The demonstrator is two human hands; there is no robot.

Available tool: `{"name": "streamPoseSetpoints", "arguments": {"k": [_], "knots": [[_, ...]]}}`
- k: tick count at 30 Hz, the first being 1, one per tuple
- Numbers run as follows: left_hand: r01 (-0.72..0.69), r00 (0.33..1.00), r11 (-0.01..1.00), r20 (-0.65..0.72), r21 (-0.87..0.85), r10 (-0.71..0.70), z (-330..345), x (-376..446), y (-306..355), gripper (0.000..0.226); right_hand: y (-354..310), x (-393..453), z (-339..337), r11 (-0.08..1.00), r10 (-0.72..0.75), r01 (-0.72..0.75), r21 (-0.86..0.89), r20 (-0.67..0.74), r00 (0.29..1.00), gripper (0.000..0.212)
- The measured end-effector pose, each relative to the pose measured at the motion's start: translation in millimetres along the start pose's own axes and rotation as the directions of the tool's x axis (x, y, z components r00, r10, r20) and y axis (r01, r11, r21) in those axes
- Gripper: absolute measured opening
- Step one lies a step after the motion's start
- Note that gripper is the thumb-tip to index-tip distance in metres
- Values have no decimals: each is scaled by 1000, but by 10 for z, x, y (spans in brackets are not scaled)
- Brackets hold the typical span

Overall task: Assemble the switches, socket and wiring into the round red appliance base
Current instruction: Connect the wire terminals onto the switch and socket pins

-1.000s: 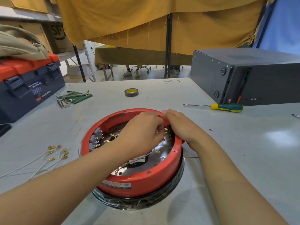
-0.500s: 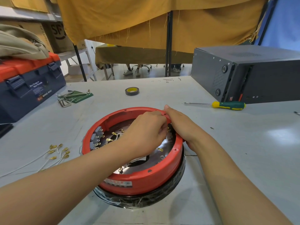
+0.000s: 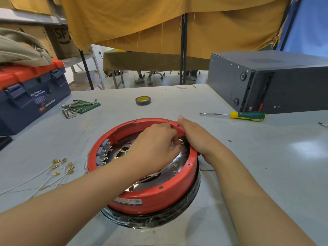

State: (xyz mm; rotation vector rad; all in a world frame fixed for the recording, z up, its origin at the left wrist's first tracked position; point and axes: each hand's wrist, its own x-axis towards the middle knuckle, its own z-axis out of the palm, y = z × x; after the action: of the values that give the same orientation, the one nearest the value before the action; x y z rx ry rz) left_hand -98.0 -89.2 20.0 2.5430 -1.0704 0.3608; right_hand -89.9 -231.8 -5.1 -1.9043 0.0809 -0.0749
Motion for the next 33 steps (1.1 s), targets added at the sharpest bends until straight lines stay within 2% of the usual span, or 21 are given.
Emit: {"name": "streamPoseSetpoints", "arguments": {"k": [5,16,21,27,33], "knots": [[24,1000,1000,7,-10,-24,-5,-22,-54,10,-5,3,-1,998,-13,13,-55,6,1000,38],[-45,999,999,2,26,45,34,28,-15,15,30,42,38,997,-48,45,-60,-47,998,37],[-34,999,999,3,-17,34,27,31,-53,14,8,18,29,998,-28,26,-64,-28,999,22],[140,988,958,-35,-249,-153,-130,27,-171,11,6,3,2,999,-14,13,-35,-16,1000,29],[262,961,947,-39,-188,-274,-362,-185,-421,8,-10,6,-7,999,-21,21,-48,12,1000,43]]}}
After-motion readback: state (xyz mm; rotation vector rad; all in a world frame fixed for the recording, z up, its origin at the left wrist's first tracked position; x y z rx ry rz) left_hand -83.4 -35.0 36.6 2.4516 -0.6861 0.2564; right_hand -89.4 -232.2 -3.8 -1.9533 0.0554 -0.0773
